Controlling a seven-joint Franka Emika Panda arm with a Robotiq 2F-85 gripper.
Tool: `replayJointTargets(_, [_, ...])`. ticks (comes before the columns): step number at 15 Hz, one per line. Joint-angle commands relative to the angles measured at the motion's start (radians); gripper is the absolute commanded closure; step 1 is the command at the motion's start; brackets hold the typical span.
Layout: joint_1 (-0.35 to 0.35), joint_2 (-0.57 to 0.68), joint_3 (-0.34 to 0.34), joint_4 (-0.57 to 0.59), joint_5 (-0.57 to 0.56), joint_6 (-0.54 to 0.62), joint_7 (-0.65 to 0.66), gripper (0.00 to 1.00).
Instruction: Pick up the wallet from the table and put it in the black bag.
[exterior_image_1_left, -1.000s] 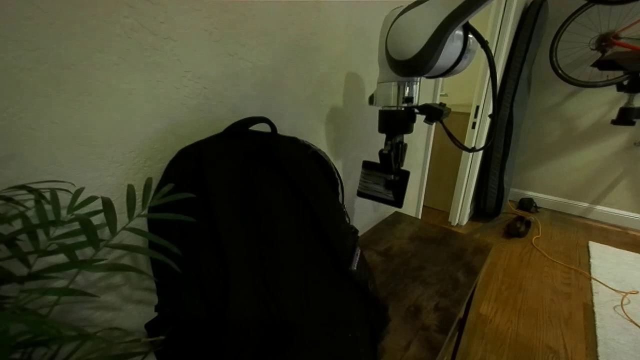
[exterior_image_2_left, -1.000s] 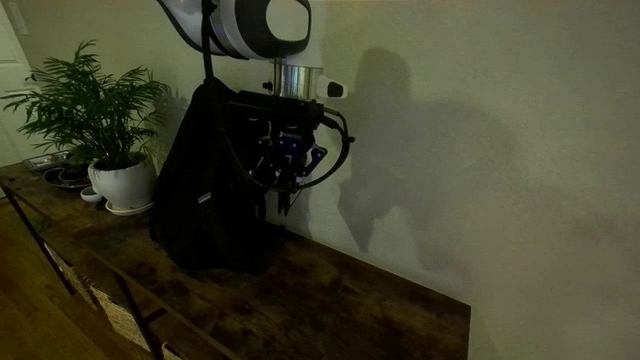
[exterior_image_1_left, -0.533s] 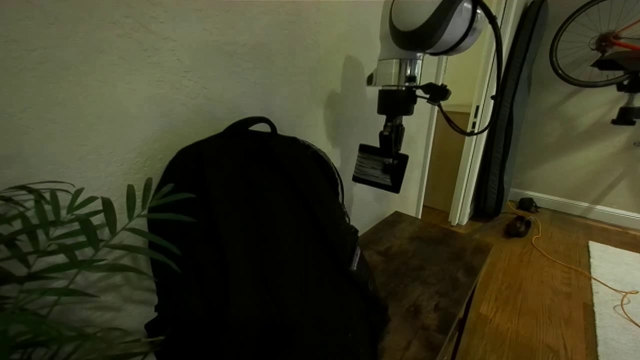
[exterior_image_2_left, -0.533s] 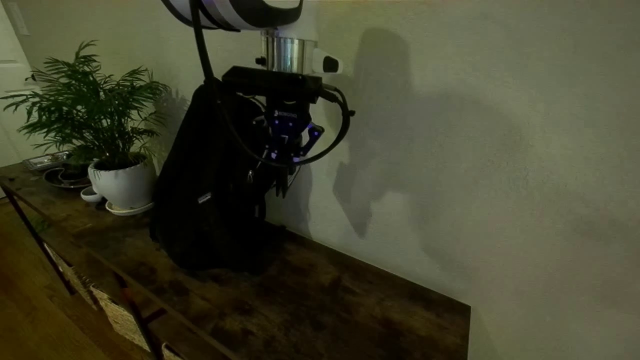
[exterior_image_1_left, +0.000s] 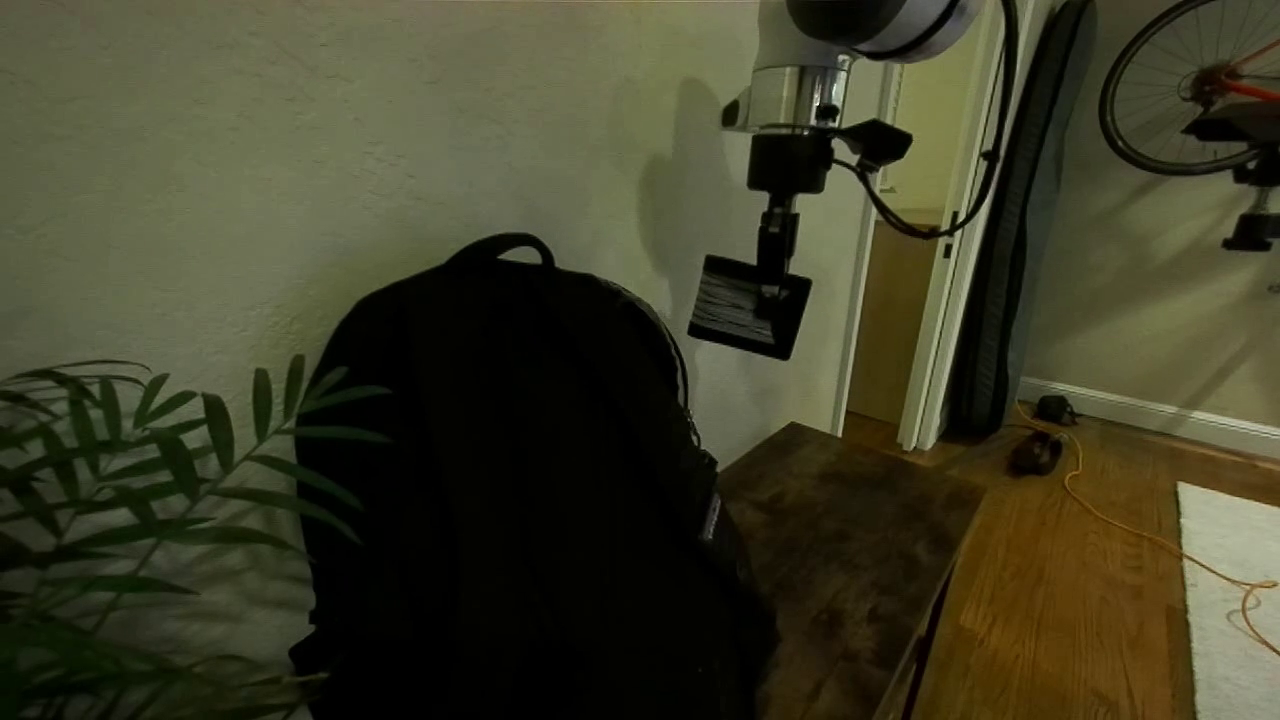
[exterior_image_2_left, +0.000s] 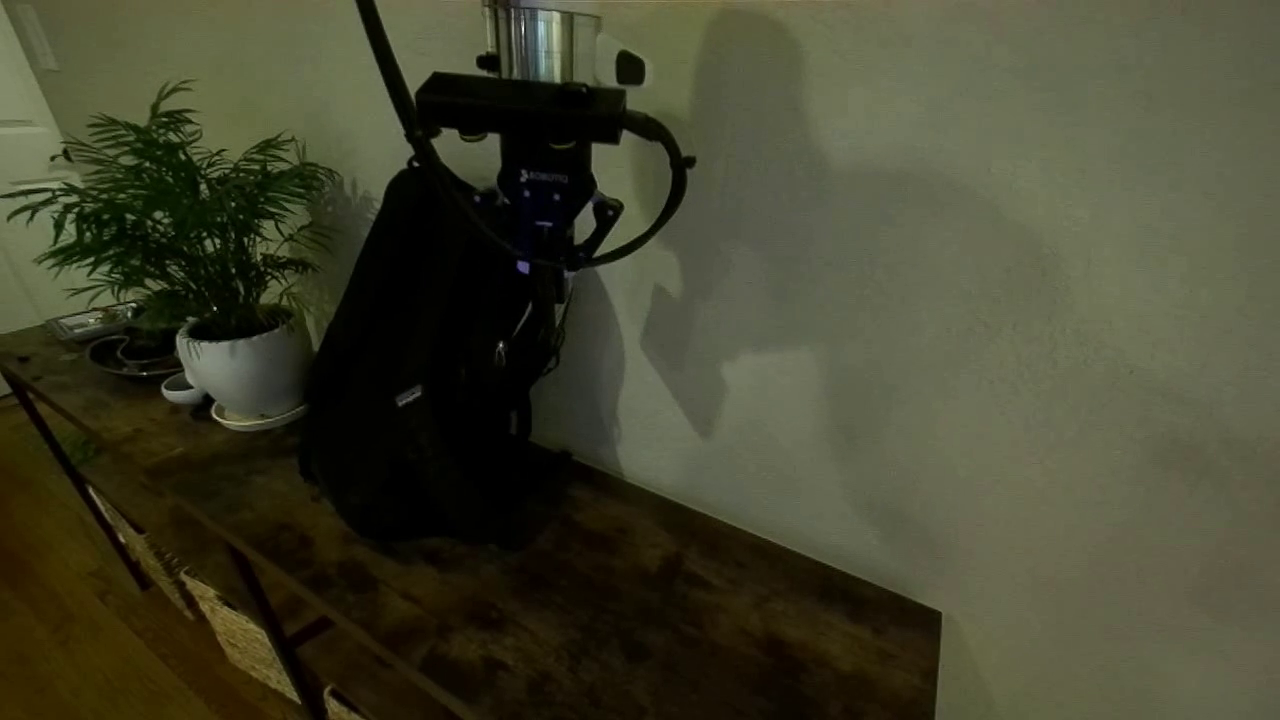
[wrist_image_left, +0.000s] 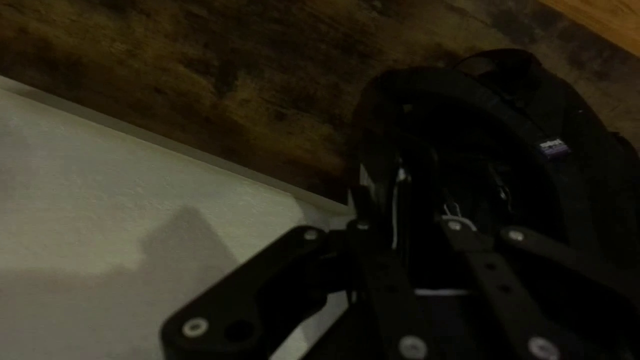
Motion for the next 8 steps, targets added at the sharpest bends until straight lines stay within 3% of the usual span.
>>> replayJointTargets(1, [0.010,-0.067,0.011,-0.047,-0.011,-0.033,-0.051,0.93])
replayJointTargets(8, [0.039,-0.097,0.035,-0.068,-0.012,-0.026,-0.102,0.93])
